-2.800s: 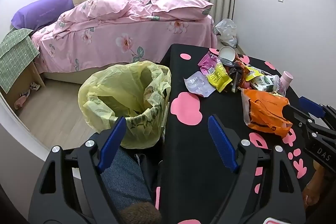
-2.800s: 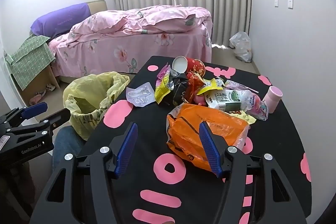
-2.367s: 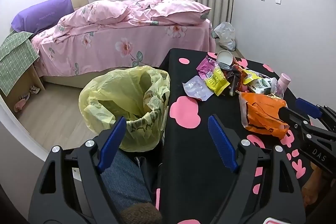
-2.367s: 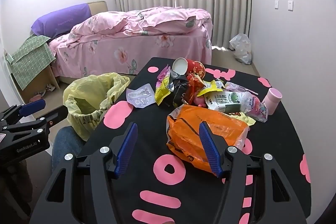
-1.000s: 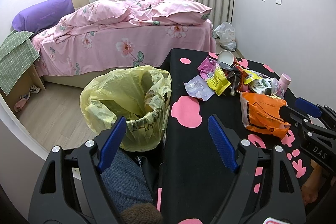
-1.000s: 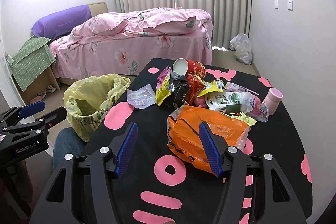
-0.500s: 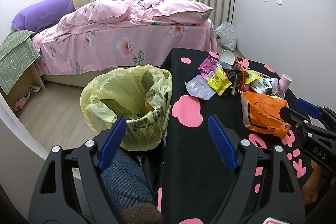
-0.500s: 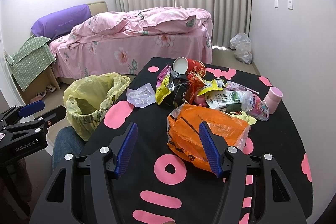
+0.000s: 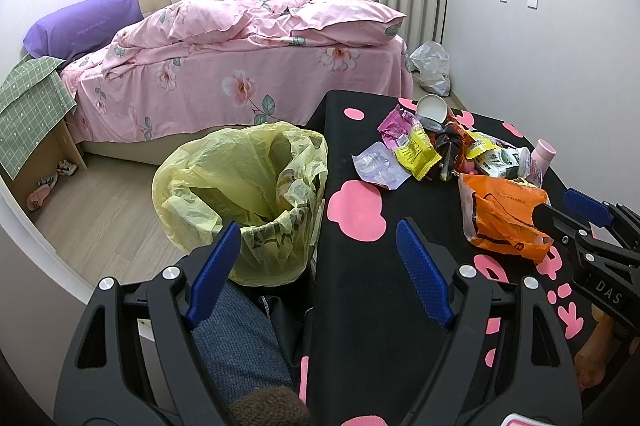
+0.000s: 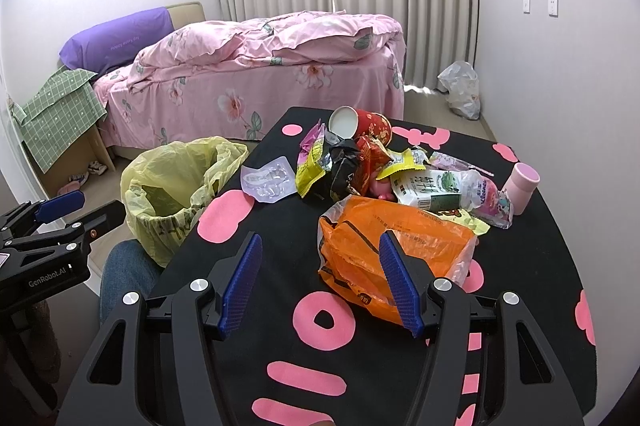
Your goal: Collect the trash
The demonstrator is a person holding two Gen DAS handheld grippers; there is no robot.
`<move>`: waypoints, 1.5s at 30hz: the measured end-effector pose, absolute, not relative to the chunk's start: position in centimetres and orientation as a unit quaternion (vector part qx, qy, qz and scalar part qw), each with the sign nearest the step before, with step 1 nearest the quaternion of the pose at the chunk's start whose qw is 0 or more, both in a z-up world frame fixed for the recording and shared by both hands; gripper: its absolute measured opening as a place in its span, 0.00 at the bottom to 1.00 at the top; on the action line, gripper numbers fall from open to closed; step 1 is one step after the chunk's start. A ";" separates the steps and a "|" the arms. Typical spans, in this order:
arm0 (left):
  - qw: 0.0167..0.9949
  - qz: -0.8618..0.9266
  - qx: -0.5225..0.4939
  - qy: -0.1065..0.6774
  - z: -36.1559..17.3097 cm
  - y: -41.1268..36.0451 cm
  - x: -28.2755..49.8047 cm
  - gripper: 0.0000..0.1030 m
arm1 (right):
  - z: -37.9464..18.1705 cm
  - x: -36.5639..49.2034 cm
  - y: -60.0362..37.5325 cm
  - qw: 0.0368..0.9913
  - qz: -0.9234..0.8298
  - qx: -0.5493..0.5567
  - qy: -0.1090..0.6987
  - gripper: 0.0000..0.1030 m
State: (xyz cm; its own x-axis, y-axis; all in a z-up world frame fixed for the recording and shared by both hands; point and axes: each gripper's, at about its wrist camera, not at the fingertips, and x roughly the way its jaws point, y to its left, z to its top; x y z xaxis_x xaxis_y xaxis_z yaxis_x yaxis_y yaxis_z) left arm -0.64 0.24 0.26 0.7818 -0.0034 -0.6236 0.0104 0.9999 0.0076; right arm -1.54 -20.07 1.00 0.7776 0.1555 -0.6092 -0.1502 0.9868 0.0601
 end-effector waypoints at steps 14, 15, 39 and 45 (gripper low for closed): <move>0.941 -0.075 -0.010 0.330 -1.9 -0.7 2.8 0.74 | -0.1 -0.6 -24.4 0.950 0.019 0.009 0.310 0.56; 0.940 -0.087 -0.006 0.330 -2.1 -1.2 3.7 0.74 | 0.0 -0.4 -25.0 0.951 0.010 0.004 0.307 0.56; 0.894 -0.220 0.079 0.382 -3.8 -15.4 28.7 0.55 | -4.1 7.8 -35.3 0.937 -0.016 -0.017 0.350 0.56; 0.895 -0.217 0.035 0.388 -4.4 -14.4 27.5 0.51 | -5.7 6.9 -36.9 0.931 -0.037 -0.001 0.363 0.56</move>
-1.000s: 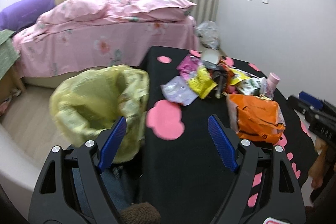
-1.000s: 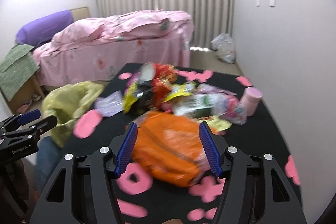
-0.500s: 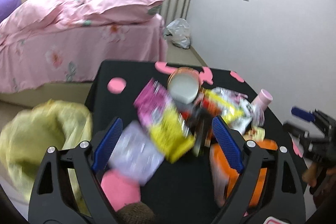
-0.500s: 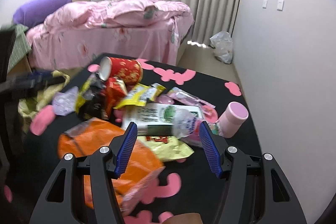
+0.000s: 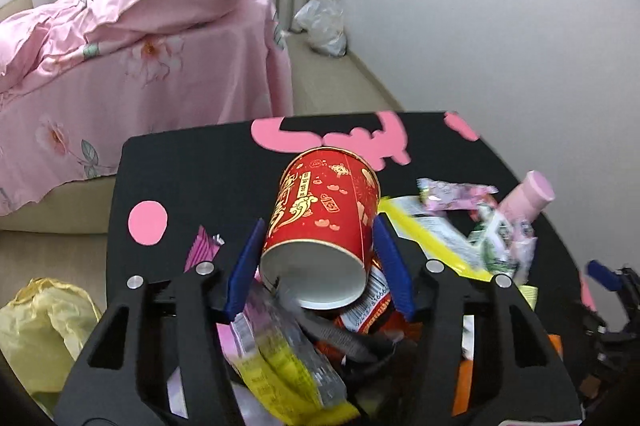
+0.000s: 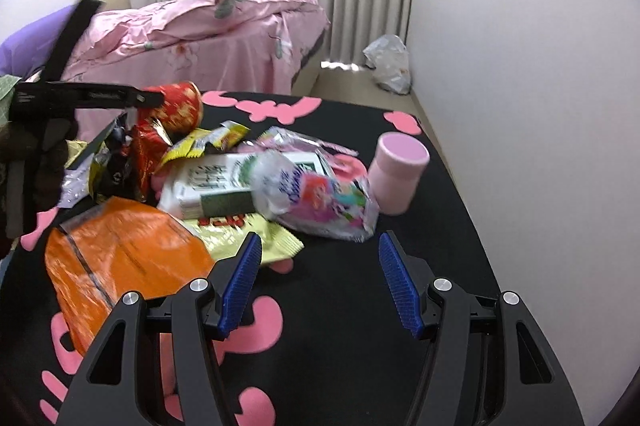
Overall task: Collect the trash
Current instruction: 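Grasp the red paper cup with the left gripper while the right gripper reaches the orange bag, then grasp the orange plastic bag with the right gripper and lift it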
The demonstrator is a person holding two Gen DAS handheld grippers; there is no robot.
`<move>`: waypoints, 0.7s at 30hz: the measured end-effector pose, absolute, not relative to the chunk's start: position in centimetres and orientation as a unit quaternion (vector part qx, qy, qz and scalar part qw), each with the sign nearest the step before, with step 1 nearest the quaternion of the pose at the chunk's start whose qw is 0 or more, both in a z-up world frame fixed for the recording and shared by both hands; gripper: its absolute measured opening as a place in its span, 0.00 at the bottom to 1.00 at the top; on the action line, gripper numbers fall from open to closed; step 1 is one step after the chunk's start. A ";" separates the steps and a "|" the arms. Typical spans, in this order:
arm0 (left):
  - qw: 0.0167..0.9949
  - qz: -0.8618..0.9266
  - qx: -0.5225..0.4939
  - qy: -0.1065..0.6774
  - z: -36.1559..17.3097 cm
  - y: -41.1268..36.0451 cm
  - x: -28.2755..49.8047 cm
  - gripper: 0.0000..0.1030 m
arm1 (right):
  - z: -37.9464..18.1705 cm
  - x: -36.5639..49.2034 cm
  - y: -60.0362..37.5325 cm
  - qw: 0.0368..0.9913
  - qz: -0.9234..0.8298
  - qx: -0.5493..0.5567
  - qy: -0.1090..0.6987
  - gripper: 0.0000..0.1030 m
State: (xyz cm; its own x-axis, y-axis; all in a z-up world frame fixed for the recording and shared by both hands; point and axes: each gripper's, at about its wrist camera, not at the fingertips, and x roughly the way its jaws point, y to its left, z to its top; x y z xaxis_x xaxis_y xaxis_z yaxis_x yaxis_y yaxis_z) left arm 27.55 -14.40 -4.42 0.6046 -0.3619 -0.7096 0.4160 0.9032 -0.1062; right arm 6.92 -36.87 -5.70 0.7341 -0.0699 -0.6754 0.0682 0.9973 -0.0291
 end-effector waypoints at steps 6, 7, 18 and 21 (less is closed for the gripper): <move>0.912 -0.225 0.033 0.340 0.0 -13.2 21.6 0.51 | -5.7 6.0 -36.4 0.931 -0.023 0.005 0.364 0.56; 0.912 -0.228 0.029 0.340 0.5 -12.9 20.9 0.51 | -5.6 5.7 -36.2 0.931 -0.014 0.011 0.364 0.56; 0.907 -0.220 -0.011 0.360 -0.6 -8.0 11.9 0.52 | -9.0 5.8 -31.8 0.893 0.087 0.098 0.431 0.55; 0.902 -0.216 -0.022 0.373 -1.8 -6.6 10.6 0.52 | -9.6 6.1 -31.3 0.885 0.106 0.125 0.437 0.34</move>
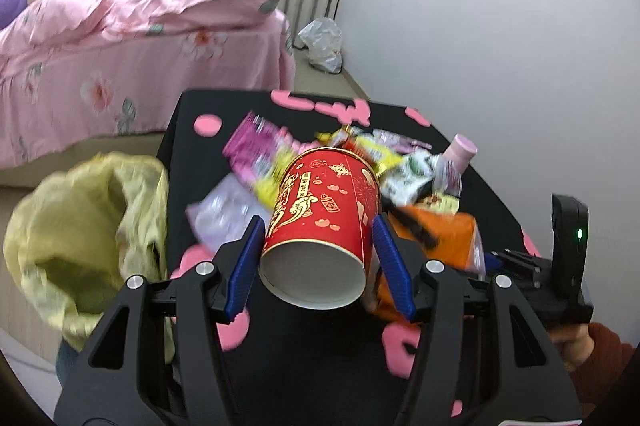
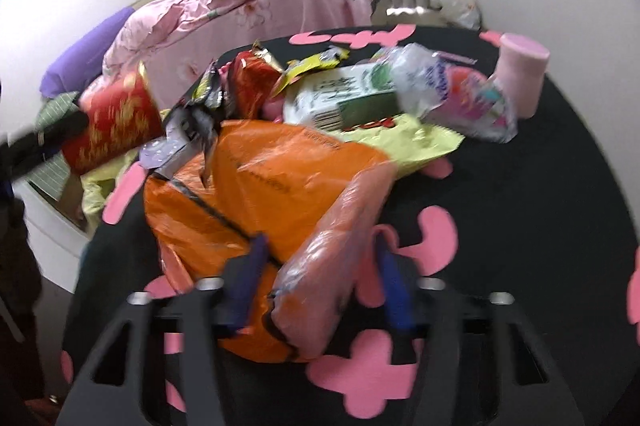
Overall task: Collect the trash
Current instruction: 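Grasp the orange plastic bag with the right gripper and lift it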
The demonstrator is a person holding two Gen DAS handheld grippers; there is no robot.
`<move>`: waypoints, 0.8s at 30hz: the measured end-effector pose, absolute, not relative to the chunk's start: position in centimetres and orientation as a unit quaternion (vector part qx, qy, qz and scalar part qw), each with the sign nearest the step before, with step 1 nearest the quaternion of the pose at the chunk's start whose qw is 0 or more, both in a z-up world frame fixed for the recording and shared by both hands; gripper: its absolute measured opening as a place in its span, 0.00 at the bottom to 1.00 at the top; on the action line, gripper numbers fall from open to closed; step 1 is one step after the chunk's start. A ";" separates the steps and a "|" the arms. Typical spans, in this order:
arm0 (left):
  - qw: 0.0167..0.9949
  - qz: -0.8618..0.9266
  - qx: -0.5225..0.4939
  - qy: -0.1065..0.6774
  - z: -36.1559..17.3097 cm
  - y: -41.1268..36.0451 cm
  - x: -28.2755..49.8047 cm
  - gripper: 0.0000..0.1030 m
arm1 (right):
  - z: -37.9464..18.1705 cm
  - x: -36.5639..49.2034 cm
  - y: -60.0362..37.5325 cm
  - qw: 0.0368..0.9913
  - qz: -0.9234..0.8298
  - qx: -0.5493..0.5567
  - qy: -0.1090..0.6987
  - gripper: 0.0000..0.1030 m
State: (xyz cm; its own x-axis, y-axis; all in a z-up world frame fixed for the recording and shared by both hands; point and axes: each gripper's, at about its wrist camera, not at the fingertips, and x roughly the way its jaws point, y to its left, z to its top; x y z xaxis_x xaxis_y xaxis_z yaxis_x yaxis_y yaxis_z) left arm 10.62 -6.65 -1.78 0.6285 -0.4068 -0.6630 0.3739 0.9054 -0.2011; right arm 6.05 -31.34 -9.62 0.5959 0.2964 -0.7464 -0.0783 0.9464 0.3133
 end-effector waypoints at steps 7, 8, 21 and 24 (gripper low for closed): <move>0.905 -0.212 -0.042 0.366 -2.2 -4.2 8.9 0.52 | -5.7 4.8 -31.4 0.917 0.069 0.060 0.389 0.16; 0.907 -0.211 -0.044 0.362 -2.0 -4.0 8.7 0.52 | -4.9 4.6 -31.7 0.923 0.057 0.051 0.378 0.15; 0.923 -0.194 -0.049 0.330 -0.4 -2.2 6.8 0.52 | 2.4 2.1 -31.7 0.957 0.027 0.018 0.289 0.14; 0.928 -0.177 -0.053 0.324 0.1 -0.9 6.7 0.52 | 3.5 2.1 -30.9 0.960 0.036 0.014 0.279 0.14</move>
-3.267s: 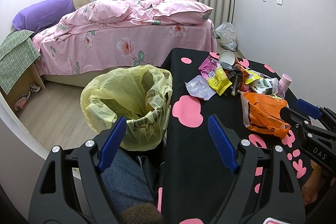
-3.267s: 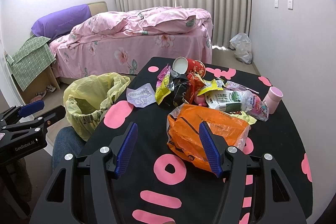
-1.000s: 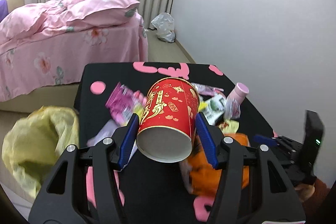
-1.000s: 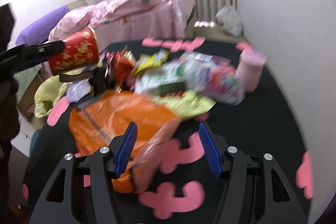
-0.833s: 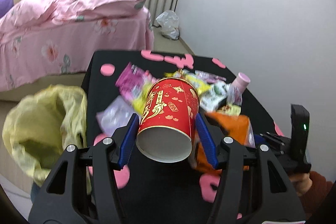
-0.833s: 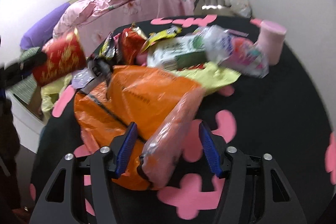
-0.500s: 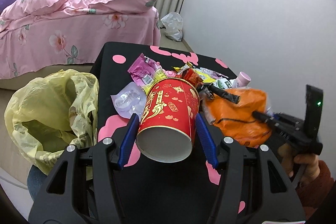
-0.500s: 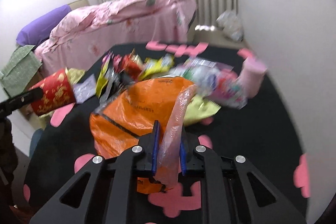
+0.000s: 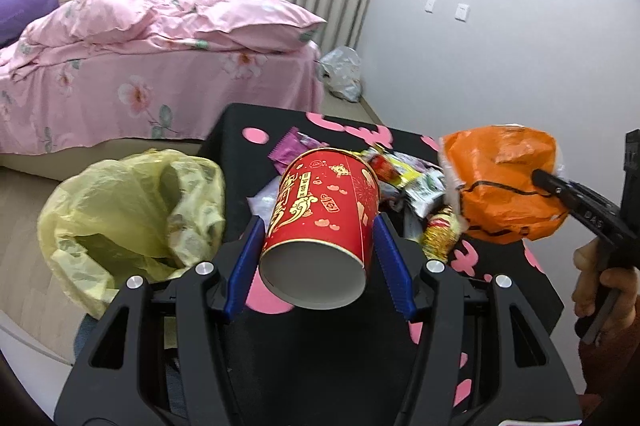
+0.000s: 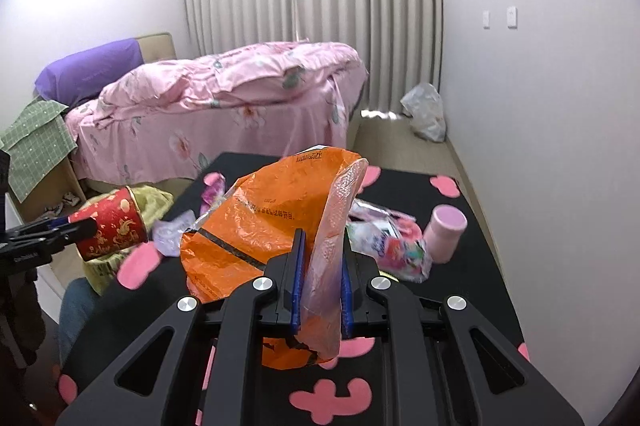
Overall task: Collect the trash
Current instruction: 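Grasp the orange plastic bag with the right gripper and lift it, then carry the red cup and orange bag to the yellow trash bag and release both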
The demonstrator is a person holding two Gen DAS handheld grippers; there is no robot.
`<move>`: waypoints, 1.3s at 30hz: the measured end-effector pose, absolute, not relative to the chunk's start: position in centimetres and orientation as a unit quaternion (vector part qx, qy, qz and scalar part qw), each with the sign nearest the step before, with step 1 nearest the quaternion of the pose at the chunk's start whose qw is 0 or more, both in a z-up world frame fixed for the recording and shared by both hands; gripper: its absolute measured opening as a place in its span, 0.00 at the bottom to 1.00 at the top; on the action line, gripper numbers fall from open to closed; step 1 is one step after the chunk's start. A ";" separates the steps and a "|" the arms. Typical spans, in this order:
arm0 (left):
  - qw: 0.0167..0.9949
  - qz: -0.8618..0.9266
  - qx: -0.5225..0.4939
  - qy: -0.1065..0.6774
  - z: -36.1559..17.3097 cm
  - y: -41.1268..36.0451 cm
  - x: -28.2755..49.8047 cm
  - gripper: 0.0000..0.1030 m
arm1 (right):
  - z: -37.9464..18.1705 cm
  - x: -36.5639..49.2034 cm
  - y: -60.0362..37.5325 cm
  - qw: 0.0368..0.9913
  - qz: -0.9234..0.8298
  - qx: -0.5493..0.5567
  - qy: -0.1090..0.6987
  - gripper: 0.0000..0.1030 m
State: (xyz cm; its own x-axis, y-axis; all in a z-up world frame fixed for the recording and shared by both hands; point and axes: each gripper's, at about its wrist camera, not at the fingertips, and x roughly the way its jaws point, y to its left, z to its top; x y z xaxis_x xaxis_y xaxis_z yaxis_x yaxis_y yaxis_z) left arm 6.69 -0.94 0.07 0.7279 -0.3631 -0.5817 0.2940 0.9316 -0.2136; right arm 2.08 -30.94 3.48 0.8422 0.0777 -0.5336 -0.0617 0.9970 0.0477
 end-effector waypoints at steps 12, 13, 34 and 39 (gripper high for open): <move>0.946 -0.107 -0.085 0.293 2.4 5.5 7.5 0.52 | 5.5 4.6 -24.5 0.962 0.097 -0.030 0.255 0.14; 0.947 -0.102 -0.087 0.291 2.6 6.0 7.5 0.52 | 5.6 4.9 -23.9 0.961 0.105 -0.034 0.253 0.14; 0.923 0.042 -0.117 0.364 -2.7 12.7 13.3 0.52 | -2.8 20.6 -3.5 0.861 0.326 -0.106 0.375 0.14; 0.900 0.090 -0.101 0.414 -7.6 13.3 14.9 0.52 | -7.1 23.6 -0.4 0.814 0.357 -0.121 0.442 0.14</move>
State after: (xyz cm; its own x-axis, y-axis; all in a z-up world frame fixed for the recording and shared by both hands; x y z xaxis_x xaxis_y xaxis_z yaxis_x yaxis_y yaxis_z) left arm 14.86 13.33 -7.56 0.6411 0.0778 -0.7635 -0.2456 0.9633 -0.1081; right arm 23.59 -0.42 -7.12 0.3548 0.4741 -0.8058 -0.6887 0.7155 0.1177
